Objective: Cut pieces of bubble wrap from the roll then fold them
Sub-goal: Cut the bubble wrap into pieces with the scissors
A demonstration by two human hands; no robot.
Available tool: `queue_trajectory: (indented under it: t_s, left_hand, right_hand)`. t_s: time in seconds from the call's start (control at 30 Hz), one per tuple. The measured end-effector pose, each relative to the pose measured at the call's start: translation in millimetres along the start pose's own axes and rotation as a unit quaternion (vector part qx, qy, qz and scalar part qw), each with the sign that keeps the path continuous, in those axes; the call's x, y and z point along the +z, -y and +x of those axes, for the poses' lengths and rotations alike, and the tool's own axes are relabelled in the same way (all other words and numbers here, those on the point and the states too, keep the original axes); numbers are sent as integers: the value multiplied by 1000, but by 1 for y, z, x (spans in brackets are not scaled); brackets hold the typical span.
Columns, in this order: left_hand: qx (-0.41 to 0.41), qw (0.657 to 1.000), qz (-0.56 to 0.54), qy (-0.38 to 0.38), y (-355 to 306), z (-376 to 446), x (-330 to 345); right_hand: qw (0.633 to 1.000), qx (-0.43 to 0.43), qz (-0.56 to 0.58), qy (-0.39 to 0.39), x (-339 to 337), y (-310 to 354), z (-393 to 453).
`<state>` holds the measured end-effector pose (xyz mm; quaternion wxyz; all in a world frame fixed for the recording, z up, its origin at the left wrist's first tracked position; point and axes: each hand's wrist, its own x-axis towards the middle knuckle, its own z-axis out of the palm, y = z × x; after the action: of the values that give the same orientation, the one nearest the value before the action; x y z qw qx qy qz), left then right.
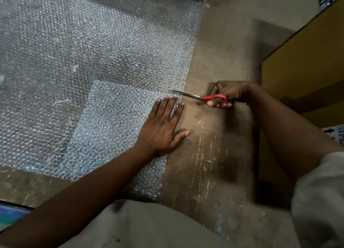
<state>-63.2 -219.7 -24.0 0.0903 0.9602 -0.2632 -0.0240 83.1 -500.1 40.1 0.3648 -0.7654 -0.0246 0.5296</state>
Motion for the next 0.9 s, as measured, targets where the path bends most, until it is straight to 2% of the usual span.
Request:
queue_trajectory:
  t_s: [0.9]
  left_hand:
    - [7,1000,-5,10,0,0,3]
  right_hand:
    - [1000,-14,-15,-7,5,15,8]
